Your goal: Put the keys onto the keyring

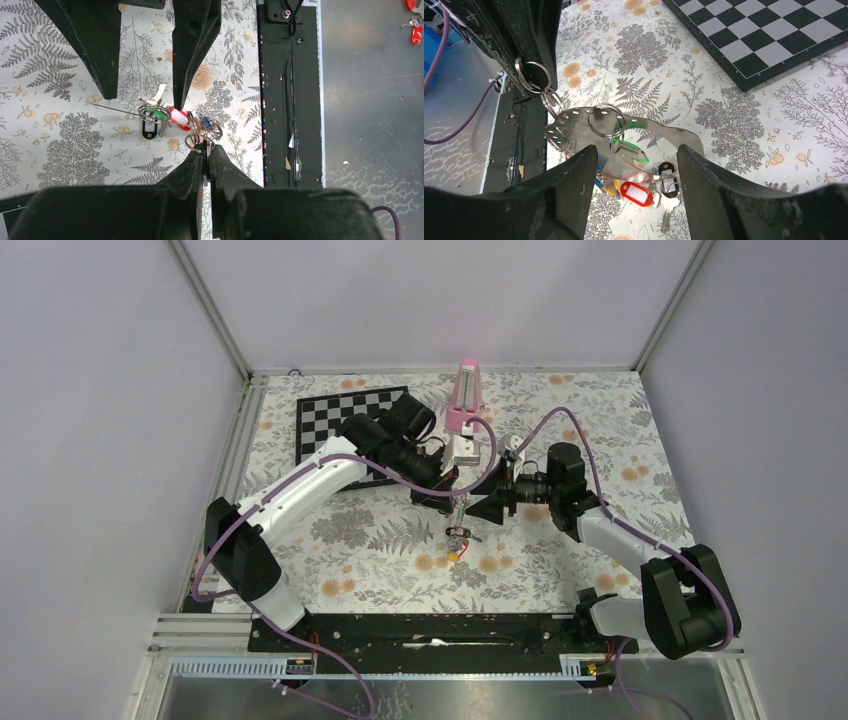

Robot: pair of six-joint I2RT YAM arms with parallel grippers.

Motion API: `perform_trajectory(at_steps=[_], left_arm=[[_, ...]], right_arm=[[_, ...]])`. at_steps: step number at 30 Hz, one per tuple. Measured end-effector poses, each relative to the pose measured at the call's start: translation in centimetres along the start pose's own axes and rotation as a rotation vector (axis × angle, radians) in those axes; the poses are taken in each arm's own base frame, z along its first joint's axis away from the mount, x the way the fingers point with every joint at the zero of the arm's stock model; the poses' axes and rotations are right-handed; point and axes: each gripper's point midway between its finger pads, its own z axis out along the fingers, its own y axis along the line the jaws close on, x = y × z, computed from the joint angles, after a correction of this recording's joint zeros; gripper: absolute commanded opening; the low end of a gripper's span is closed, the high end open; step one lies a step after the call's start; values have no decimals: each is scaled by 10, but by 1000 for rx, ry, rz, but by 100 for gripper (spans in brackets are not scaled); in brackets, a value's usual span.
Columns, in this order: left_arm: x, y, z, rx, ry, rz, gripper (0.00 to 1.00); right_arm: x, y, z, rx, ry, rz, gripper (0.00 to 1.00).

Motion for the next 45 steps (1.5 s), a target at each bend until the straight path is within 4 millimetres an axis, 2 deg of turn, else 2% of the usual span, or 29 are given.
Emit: perform_trajectory(at_steps=[3,6,15,17,29,35,41,45], left_arm=[[0,-1,0,3,-2,0,0],[0,-1,0,4,-2,-1,0],[1,-1,1,5,1,-4,0],[1,0,1,5,1,-4,0],[2,9,8,-3,3,-1,0],[5,22,22,-3,1,-33,0],[2,40,47,-7,-23,-122,0],[13,50,79,18,8,-231,0]], right_arm=[[0,0,1,-3,2,-1,63],[-1,1,2,-7,2,-4,55],[-7,0,3,-10,1,-30,7],[-8,-1,4,-9,6,-36,0],[-1,-6,-13,88,93,-84,0],[12,-18,-38,184,145,-25,0],[4,-36,-73,345,161,16,3],[-3,-42,-93,453,168,23,3]])
